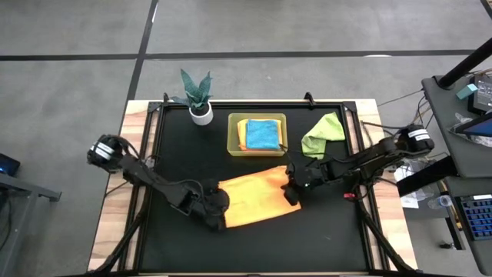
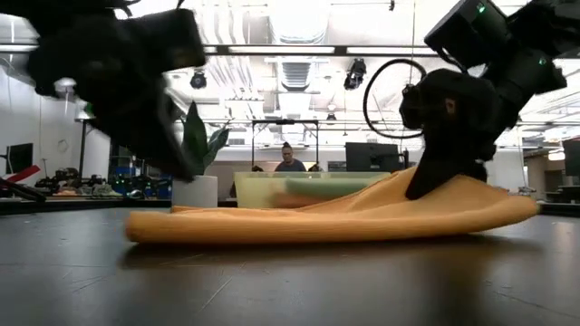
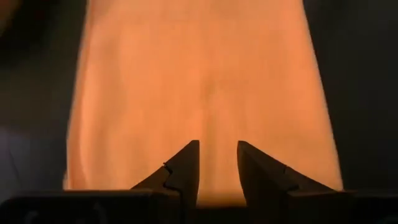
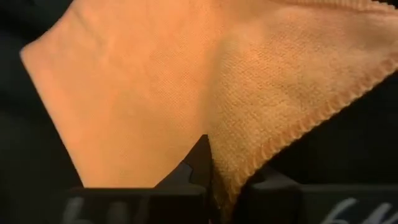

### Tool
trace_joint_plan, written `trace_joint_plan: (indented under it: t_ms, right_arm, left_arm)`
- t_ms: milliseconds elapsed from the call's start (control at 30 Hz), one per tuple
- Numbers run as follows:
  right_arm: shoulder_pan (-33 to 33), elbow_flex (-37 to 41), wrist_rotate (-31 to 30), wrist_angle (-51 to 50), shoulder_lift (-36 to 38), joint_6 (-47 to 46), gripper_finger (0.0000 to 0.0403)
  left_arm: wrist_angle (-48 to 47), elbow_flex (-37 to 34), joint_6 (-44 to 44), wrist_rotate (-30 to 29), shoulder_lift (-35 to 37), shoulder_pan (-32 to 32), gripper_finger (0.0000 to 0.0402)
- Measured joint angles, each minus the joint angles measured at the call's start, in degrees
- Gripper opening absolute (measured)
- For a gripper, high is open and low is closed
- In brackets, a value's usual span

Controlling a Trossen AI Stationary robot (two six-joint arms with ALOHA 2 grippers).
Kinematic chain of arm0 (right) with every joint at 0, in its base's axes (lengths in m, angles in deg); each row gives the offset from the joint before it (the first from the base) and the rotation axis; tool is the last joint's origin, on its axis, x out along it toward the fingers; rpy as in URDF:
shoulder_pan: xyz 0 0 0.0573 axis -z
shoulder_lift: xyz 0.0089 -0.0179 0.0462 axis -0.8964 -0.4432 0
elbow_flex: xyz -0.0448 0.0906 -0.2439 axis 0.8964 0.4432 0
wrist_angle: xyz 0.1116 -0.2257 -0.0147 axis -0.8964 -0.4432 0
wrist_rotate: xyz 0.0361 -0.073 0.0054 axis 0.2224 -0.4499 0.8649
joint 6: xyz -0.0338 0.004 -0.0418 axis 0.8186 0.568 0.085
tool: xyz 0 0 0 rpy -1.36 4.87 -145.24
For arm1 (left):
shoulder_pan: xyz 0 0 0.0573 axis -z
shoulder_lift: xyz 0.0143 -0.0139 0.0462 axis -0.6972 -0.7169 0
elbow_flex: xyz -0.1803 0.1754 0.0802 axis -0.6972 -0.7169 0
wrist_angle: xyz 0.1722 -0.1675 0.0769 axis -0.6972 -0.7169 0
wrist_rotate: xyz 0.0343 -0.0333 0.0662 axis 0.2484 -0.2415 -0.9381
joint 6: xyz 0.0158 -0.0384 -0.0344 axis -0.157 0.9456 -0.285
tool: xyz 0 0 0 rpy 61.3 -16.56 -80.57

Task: Fold microfiber towels
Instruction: Fold the yellow towel on the table

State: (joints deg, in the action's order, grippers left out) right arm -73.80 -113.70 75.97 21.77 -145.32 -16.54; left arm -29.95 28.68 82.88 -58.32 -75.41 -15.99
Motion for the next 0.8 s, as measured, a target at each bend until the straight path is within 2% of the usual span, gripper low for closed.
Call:
trace_joint_plan:
  t_ms: [133,300,533,800]
  right_arm:
    - [0.0,-3.5,-2.2,-11.7,3.5,0.9,0.0013]
    - [0.0,-8.6,-4.9,-22.2,4.5,1.4,0.0013]
    - [0.0,-14.5,-4.8,-21.8,0.3,3.0,0.0013]
    - [-0.2,-21.6,-4.2,-19.9,-9.1,6.6,0.0013]
  left_arm:
    - [-1.5,-2.6,3.8,0.5,0.1,2.0,0.0093]
    - [12.2,-5.6,3.6,-0.9,-4.2,2.1,0.0093]
    - [16.2,-5.0,3.3,-3.6,-9.7,1.5,0.0092]
    - [17.1,-5.2,2.1,-4.1,-9.7,1.5,0.0092]
